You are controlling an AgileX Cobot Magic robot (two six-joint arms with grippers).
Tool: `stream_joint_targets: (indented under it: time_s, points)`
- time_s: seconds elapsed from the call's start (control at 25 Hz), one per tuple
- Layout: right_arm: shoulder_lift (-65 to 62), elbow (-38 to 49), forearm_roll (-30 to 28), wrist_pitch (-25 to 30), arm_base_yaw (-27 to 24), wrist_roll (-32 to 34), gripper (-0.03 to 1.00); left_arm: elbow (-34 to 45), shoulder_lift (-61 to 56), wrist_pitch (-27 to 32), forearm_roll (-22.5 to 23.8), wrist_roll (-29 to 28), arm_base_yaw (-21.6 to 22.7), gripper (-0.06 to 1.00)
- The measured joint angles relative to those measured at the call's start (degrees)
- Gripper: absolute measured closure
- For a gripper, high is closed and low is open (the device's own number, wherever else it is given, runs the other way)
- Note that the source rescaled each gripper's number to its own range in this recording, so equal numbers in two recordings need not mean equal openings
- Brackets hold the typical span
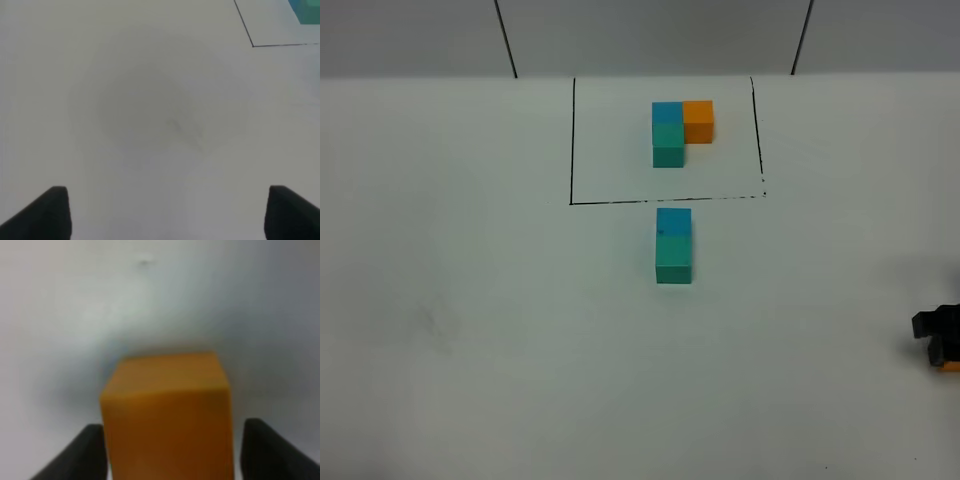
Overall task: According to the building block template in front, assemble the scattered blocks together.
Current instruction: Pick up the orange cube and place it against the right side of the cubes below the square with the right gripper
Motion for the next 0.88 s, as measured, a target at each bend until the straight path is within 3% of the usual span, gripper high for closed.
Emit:
stream_joint_targets:
  time_s: [0.04,0.08,0.32,0.52,0.72,0.88]
  points:
    - [0.00,0.00,0.04,0.41,0.00,0.00,0.93,0.00,0.00,0.00,0.00,0.00,0.00,0.27]
    - [0.00,0.00,0.21,0.70,0.06,0.00,0.97,0.00,0.00,0.00,0.00,0.00,0.00,0.27]
    - [0.00,-4.30,-2.02,7.61,2.46,-3.70,0.97,0.00,0.00,0.00,0.00,0.00,0.00,0.27]
    - [0.18,-14.39,-8.94,14.17,8.74,-22.57,0.97,0.00,0.00,0.00,0.00,0.00,0.00,0.27]
    - [6.13,-26.76,-8.89,20.89,14.26,-39.65,0.97,0.00,0.00,0.00,0.00,0.00,0.00,0.27]
    - [15.06,-38.15,-8.89,28.33,18.18,-47.80,0.97,0.00,0.00,0.00,0.00,0.00,0.00,0.27]
